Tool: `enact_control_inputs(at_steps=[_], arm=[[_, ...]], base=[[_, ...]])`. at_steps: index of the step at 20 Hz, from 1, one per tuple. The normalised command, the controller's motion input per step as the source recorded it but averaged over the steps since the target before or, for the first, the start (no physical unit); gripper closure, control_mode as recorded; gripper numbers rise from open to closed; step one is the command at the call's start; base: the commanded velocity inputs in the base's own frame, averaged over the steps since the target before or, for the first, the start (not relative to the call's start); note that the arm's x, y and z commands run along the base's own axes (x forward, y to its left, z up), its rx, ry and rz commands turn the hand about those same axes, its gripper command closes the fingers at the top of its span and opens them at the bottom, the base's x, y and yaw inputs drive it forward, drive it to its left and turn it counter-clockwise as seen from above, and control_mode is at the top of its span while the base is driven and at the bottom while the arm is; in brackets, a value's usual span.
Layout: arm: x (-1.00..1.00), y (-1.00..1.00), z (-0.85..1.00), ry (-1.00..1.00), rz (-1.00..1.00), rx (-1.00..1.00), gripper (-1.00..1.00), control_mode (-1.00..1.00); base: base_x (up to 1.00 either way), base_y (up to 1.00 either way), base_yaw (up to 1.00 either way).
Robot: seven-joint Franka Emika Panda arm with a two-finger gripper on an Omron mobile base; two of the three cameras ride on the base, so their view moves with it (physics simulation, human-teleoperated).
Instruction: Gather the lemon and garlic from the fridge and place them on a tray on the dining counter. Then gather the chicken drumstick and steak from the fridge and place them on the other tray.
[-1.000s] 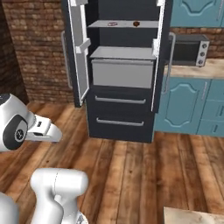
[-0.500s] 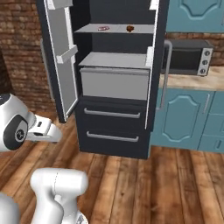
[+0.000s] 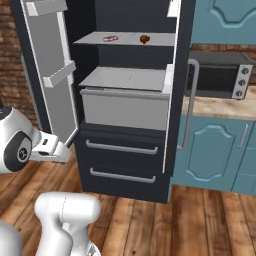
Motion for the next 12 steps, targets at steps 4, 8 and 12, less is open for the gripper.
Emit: enact_control_inputs(at_steps=[4, 8, 12], arm=[[0.00, 0.00, 0.00, 0.00, 0.00, 0.00, -1.00, 1.00], [0.00, 0.00, 0.00, 0.00, 0.00, 0.00, -1.00, 1.00], [0.00, 0.00, 0.00, 0.00, 0.00, 0.00, -1.00, 1.00]], base=[[0.68, -0.16, 0.03], [0.49, -0.14, 0.05], [0.20, -0.03, 0.01]])
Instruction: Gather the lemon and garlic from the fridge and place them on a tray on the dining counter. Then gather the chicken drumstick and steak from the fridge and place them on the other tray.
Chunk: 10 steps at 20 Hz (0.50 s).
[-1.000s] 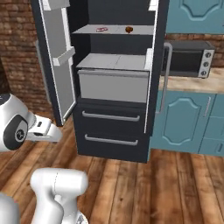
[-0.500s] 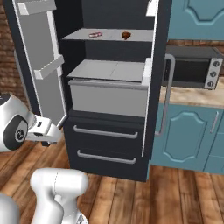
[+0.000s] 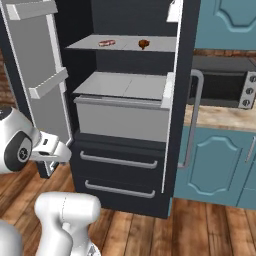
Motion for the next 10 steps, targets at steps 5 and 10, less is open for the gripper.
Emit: enact_control_inputs(at_steps=[5, 10], arm=[[0.01, -0.32, -0.07, 0.00, 0.02, 0.06, -1.00, -1.00], [0.00, -0.63, -0.06, -0.01, 0.07, 0.13, -1.00, -1.00]], base=[[0.00, 0.00, 0.00], [0.00, 0.00, 0.00]])
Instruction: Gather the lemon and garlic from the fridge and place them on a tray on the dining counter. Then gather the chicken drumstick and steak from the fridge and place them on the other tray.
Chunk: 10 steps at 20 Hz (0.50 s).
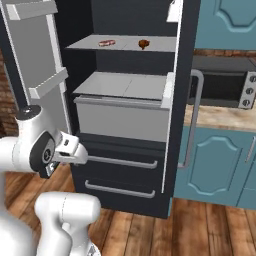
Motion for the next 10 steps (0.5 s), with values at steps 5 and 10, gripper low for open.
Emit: enact_control_inputs(at_steps=[5, 10], arm=[[0.23, -0.13, -0.17, 0.00, 0.12, 0.09, -1.00, 1.00], [0.00, 0.00, 0.00, 0.00, 0.00, 0.00, -1.00, 1.00]], base=[[0.15, 0.00, 0.02], [0.90, 0.03, 0.06]])
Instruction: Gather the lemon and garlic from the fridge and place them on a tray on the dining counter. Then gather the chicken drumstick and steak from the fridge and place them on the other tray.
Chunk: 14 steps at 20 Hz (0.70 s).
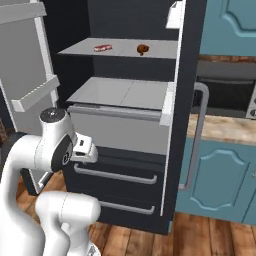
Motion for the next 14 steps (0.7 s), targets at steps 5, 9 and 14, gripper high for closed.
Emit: enact_control_inputs(at_steps=[5, 9, 14], arm=[[0.00, 0.00, 0.00, 0.00, 0.00, 0.00, -1.00, 1.00], [0.00, 0.00, 0.00, 0.00, 0.00, 0.00, -1.00, 1.00], [0.00, 0.00, 0.00, 0.00, 0.00, 0.00, -1.00, 1.00]], base=[[0.72, 0.00, -0.03], [0.65, 0.00, -0.09], [0.67, 0.00, -0.05]])
